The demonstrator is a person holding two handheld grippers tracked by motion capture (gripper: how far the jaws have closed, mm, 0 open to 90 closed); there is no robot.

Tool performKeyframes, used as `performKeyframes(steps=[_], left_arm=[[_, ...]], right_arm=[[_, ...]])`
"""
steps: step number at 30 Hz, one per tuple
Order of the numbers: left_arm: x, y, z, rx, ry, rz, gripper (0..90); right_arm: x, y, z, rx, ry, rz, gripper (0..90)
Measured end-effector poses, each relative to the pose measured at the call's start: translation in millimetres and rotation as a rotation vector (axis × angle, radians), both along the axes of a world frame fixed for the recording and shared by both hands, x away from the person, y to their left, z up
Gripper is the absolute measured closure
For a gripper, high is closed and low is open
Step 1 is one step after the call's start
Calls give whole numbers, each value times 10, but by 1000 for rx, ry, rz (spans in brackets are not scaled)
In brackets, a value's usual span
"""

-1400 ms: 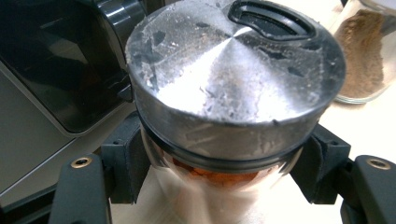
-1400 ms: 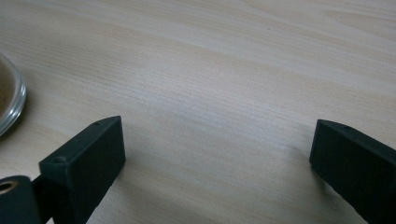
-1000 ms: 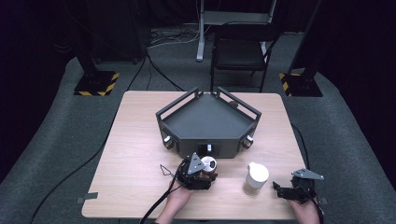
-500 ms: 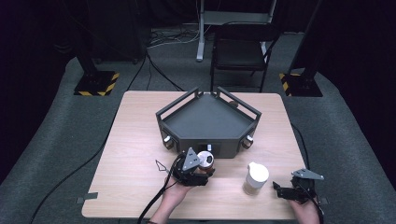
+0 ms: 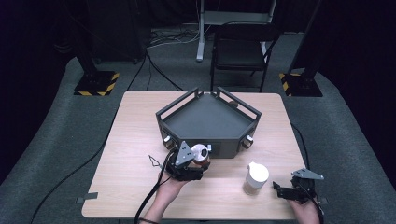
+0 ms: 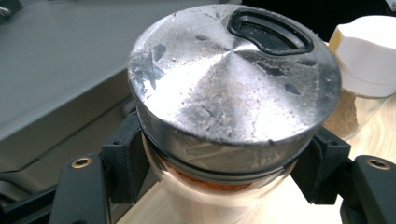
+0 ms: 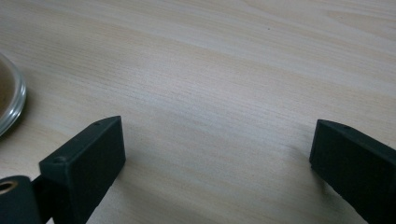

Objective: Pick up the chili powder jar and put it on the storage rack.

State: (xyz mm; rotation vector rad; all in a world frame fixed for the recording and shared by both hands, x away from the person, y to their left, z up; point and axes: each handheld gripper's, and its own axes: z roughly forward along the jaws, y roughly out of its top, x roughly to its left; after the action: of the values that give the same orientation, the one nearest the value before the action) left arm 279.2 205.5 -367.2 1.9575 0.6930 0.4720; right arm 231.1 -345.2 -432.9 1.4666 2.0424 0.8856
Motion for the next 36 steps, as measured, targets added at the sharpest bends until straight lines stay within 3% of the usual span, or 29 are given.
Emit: performKeyframes(steps=[28,36], left_arm=[[79,88,441,-5,-48,36,304],[105,114,517,-24,-54,42,304]], right_arm=[[0,1,0,0,0,0,24],[0,1,0,0,0,0,24]])
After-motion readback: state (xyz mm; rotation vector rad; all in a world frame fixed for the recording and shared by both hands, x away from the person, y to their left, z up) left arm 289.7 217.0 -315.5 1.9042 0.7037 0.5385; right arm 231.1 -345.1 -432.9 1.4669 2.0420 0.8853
